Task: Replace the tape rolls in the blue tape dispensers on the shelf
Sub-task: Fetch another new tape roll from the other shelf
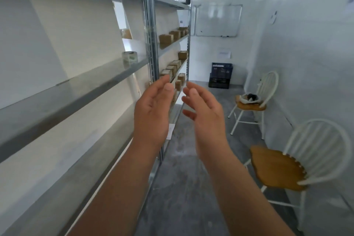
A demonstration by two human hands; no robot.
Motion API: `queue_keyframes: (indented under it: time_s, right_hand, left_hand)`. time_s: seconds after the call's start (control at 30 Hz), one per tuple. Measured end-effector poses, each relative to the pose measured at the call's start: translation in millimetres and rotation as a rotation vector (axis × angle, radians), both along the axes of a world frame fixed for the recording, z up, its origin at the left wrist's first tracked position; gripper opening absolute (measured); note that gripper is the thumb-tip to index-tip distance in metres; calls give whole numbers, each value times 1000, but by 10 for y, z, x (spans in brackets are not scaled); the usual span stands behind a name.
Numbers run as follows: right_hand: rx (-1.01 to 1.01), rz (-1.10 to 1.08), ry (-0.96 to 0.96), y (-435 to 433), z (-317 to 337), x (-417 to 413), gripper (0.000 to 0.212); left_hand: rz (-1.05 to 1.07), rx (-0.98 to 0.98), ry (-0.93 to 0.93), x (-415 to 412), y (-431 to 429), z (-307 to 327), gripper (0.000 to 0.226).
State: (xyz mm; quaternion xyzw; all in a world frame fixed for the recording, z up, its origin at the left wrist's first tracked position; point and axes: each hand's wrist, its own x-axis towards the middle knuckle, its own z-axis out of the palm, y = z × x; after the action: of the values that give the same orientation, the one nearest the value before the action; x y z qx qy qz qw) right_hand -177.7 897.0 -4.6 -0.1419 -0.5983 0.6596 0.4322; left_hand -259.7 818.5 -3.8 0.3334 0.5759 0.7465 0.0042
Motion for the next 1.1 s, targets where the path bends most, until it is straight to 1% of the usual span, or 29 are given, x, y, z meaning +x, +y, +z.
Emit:
queue_keyframes:
  time_s: [0.07,0.17,0.3,0.4,0.53,0.6,0.67,0.73,0.93,1.03,1.1]
  right_hand:
    - [-16,-28,13,275,-44,-107,23]
    - [-34,-52,15,680,-107,-300,22]
    - [-15,-112,-18,1246,-185,-646,23]
    - [-11,-181,-53,1669,-238,-994,38]
    - [-47,-262,-93,2250,-245,-1450,45]
    - [-53,-304,-93,2537,-250,-1619,43]
    - [-53,-315,-96,2802,-244,-1768,33]
    - [-62,-317,-104,3063,-250,-1880,28]
    - [-95,-312,-95,3850,-302,-2220,30]
    - [-86,-282,-99,4280,-355,-2421,39]
    - [-81,-236,-83,4595,-386,-2576,37]
  left_hand:
    - [-15,-15,8,-127,275,-46,61]
    - [-50,-10,-18,-369,694,-130,68]
    - [-111,2,-67,-777,1328,-210,64]
    - [-192,1,-115,-1157,1829,-260,57]
    - [-269,-46,-133,-1672,2434,-278,53]
    - [-302,-67,-127,-1895,2727,-276,54]
    - [-308,-74,-155,-2077,3013,-282,55]
    - [-326,-87,-180,-2210,3284,-289,54]
    - [-325,-119,-182,-2551,4060,-351,60]
    - [-300,-121,-172,-2719,4443,-394,62]
    - [-262,-109,-177,-2832,4699,-410,59]
